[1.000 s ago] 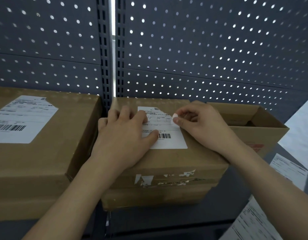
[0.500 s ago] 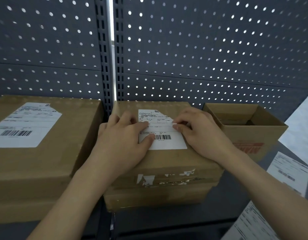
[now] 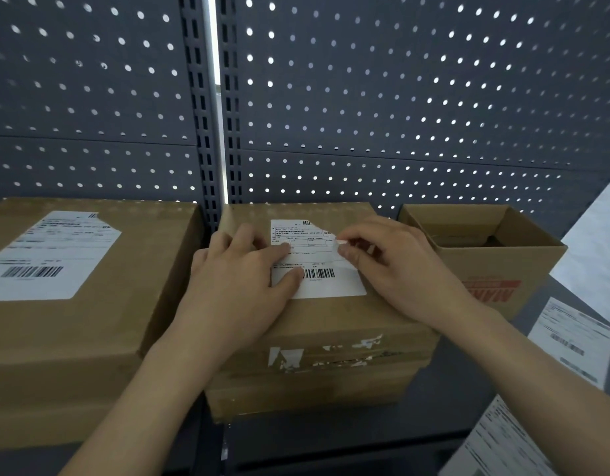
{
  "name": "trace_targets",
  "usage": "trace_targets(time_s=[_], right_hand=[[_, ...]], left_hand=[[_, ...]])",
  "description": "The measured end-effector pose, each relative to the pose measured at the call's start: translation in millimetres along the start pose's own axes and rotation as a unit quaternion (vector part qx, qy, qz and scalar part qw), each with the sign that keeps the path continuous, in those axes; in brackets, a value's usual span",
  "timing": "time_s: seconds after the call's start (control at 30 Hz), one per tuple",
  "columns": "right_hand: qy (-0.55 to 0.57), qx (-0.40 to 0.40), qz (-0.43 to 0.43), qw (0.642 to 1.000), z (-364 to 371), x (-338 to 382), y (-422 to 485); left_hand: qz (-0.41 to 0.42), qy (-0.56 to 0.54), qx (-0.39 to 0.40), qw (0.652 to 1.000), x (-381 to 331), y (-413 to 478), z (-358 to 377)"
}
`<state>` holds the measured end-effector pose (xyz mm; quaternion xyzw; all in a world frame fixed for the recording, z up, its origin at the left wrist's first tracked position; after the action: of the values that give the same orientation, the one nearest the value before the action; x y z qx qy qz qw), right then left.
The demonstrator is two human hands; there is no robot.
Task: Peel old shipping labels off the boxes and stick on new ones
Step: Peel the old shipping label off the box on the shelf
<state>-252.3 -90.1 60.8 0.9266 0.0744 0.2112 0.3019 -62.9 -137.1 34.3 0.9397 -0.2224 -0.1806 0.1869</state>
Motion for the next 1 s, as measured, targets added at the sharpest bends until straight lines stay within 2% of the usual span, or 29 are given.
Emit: trace_targets(time_s=[0.17, 0.33, 0.63, 1.0], right_hand=[[0.0, 0.051, 0.044, 0.998, -0.6, -1.9, -3.7], [0.022, 0.031, 0.076, 0.996, 1.8, -5.9, -4.8], [-0.018, 0.021, 0.053, 0.998, 0.4, -1.0, -9.1], [0.032, -0.047, 0.003, 0.998, -8.0, 4.0, -16.5]], left_hand=[[0.003, 0.008, 0.003, 1.0, -1.5, 0.4, 0.6], [-0.002, 0.009, 0.003, 1.0, 0.7, -1.8, 1.1], [-0.001, 0.018, 0.002, 1.0, -1.6, -0.9, 1.2], [-0.002, 0.013, -0.002, 1.0, -1.3, -1.0, 1.9]])
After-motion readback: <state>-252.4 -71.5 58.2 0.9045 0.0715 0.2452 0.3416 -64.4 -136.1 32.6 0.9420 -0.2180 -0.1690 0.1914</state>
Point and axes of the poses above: each hand's wrist, its own y-axis towards the middle knuckle, its own z-axis out of the palm, x = y × z, the point moved 4 cm from there along y, towards the middle knuckle, and after that the axes turned 10 degrees about -x, right-handed, at the moved point
